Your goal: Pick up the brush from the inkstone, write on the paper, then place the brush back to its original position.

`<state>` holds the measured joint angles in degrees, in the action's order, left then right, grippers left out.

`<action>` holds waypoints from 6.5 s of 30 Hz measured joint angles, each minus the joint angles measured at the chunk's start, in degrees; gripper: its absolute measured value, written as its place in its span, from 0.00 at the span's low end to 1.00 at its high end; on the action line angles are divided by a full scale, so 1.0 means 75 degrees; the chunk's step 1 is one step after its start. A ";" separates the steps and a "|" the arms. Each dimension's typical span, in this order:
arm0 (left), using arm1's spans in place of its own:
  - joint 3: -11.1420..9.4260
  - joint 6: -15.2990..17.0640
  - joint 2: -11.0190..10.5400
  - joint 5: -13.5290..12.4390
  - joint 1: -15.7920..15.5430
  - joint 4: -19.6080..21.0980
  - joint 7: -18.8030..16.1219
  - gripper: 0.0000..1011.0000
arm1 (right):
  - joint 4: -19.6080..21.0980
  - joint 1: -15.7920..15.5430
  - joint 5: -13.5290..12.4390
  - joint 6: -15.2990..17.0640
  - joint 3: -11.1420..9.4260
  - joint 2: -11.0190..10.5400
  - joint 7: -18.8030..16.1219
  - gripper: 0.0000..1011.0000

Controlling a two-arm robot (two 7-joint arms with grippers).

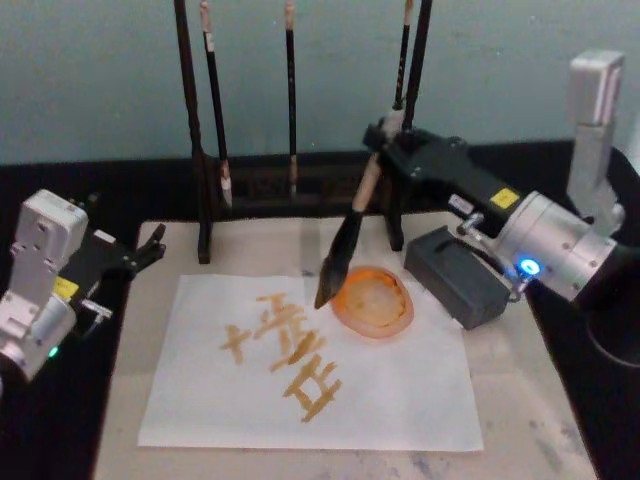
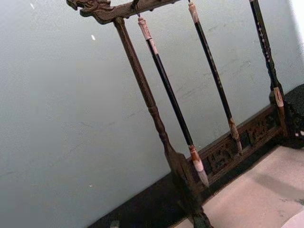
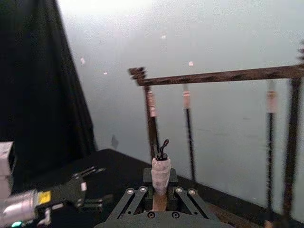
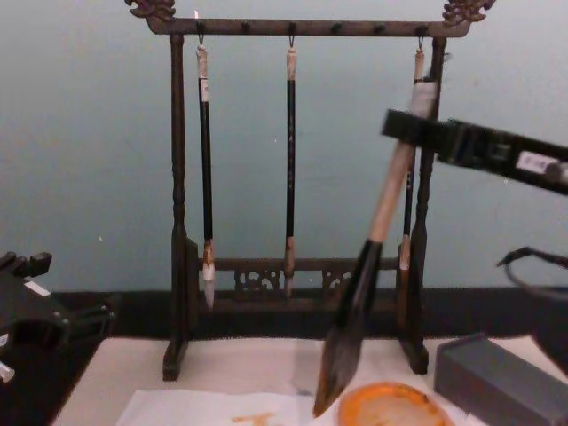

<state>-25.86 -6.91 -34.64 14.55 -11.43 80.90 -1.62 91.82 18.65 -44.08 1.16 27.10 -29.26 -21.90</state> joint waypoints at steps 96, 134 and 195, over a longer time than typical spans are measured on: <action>0.0000 0.0000 0.0000 0.0000 0.0000 -0.0001 0.0000 1.00 | -0.0495 0.0107 0.2137 -0.0014 -0.0183 0.1388 -0.0550 0.17; 0.0000 0.0000 0.0000 0.0000 0.0000 0.0000 0.0000 1.00 | -0.0398 0.0128 0.2043 0.0026 -0.0181 0.1317 -0.0530 0.17; 0.0000 0.0000 0.0000 0.0000 0.0000 0.0000 0.0000 1.00 | -0.1253 -0.0747 -0.4254 0.2698 -0.2968 0.1485 0.2459 0.17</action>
<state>-25.86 -6.91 -34.65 14.55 -11.43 80.90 -1.62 82.42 13.05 -75.98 21.39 4.83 -18.12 -3.46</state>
